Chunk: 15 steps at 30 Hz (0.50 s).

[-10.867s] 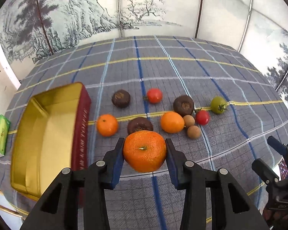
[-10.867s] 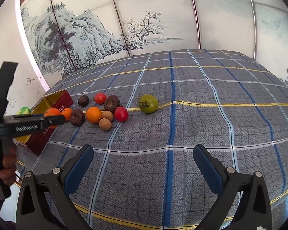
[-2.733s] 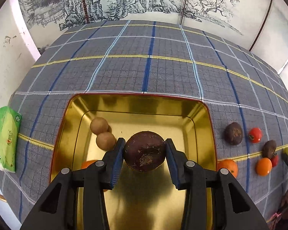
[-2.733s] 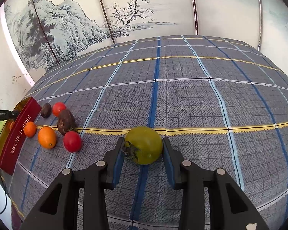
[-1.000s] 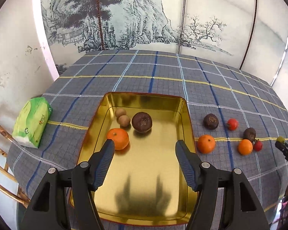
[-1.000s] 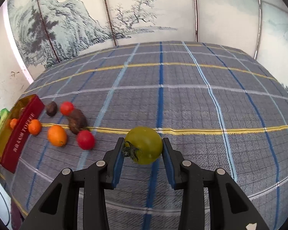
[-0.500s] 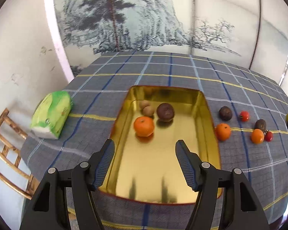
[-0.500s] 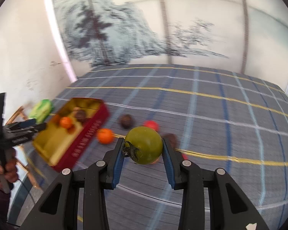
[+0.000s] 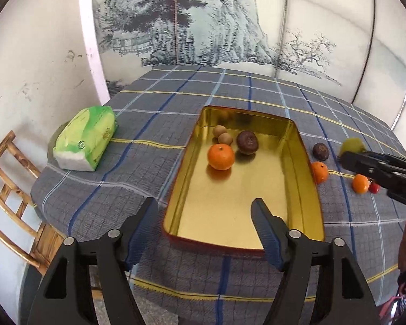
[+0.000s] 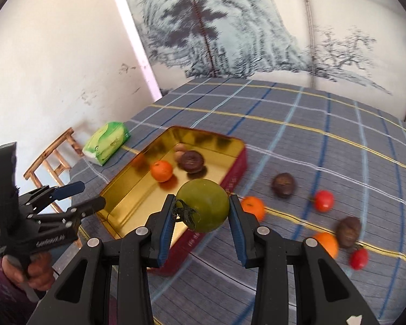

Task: Organize fruits
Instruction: 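Carry the green tomato with the right tool into the tray and release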

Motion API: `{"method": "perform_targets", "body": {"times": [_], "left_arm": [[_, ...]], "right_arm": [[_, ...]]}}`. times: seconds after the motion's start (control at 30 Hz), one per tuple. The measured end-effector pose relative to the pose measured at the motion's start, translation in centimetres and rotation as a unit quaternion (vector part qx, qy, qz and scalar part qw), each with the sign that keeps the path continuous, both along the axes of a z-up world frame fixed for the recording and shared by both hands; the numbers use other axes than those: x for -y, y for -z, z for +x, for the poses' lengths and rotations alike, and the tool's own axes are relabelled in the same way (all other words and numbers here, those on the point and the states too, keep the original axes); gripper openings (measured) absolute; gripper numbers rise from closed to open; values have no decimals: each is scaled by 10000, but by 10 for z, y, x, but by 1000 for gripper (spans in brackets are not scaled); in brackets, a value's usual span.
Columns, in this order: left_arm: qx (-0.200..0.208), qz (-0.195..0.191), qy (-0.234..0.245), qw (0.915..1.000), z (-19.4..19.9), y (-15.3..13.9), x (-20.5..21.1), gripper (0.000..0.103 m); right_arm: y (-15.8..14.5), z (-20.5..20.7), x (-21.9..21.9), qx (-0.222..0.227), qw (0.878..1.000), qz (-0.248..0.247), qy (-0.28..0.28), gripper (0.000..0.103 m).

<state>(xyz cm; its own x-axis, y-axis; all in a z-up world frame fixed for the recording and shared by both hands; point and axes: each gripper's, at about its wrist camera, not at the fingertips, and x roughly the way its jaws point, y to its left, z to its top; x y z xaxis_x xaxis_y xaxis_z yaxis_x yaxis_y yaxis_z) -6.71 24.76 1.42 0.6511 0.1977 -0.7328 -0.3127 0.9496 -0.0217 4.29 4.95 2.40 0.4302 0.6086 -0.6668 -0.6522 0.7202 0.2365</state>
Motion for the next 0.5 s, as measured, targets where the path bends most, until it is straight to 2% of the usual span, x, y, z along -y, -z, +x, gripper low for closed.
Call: {"method": "perform_targets", "body": {"times": [0.07, 0.23, 0.37, 0.5], "left_arm": [[13, 5, -155, 9999, -3, 1, -6, 75], [-10, -280, -335, 9990, -10, 5, -24, 75], [-139, 67, -344, 9993, -13, 5, -22, 75], [-188, 142, -261, 9994, -13, 5, -21, 75]], "right_arm": [[4, 3, -14, -47, 9999, -56, -102, 35], [14, 11, -50, -90, 9990, -279, -352, 35], [21, 18, -74, -139, 9977, -459, -481, 35], [35, 28, -93, -233, 9961, -693, -497, 35]]}}
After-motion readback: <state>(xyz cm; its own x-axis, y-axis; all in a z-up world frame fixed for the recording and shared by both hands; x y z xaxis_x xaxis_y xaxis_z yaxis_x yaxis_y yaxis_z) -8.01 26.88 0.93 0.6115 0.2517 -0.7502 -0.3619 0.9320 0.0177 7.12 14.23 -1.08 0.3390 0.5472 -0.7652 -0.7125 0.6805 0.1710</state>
